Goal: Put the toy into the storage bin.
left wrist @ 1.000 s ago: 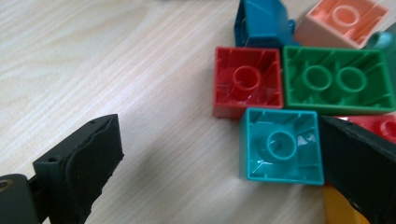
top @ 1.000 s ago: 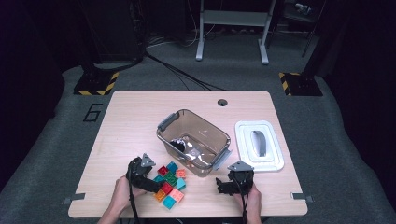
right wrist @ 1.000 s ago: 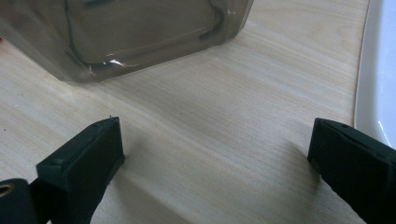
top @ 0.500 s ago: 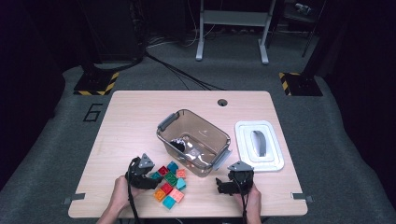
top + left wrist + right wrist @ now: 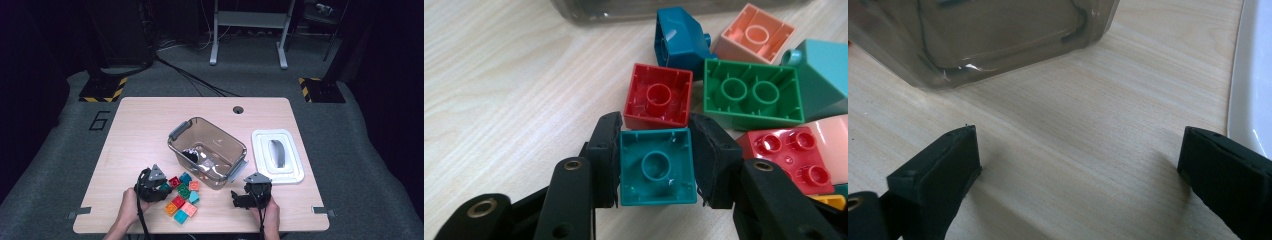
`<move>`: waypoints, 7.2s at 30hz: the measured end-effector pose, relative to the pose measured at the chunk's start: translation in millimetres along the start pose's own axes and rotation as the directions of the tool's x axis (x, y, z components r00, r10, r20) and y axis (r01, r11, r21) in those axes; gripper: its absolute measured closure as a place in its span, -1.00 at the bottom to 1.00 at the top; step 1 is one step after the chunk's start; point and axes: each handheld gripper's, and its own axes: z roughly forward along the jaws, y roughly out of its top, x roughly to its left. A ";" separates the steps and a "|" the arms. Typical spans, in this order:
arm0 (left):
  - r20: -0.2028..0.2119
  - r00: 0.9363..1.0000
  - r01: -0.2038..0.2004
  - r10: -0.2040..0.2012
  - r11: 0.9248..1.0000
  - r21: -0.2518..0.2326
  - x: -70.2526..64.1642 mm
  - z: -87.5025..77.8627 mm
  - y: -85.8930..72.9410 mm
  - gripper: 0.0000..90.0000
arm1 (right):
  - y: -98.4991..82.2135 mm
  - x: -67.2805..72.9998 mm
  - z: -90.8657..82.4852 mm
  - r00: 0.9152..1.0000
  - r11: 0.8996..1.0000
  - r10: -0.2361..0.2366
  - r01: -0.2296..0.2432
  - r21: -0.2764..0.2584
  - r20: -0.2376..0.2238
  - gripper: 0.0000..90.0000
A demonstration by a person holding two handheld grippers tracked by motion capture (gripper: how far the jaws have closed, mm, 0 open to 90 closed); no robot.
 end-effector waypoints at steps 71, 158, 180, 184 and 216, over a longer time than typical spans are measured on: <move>-0.088 0.996 -0.040 0.024 0.982 -0.185 45.4 -81.0 145.4 0.31 | 3.9 -2.3 4.4 1.000 1.000 -0.003 0.003 0.010 0.000 -1.00; 0.050 0.999 -0.019 0.018 0.999 0.035 13.3 20.5 17.2 -0.09 | 4.2 -1.8 5.2 1.000 1.000 0.006 -0.006 0.006 0.005 -1.00; 0.019 0.999 0.035 -0.035 0.999 0.033 17.5 15.6 13.9 0.03 | 4.2 -2.0 5.3 1.000 1.000 0.005 -0.005 0.005 0.002 -1.00; 0.024 0.999 0.038 -0.039 0.999 0.031 14.0 19.6 18.8 -0.11 | 4.2 -1.9 5.2 1.000 1.000 0.005 -0.005 0.006 0.004 -1.00; 0.000 0.999 0.052 -0.053 0.996 -0.071 25.3 -14.8 32.1 0.31 | 4.2 -1.9 5.3 1.000 1.000 0.005 -0.005 0.005 0.003 -1.00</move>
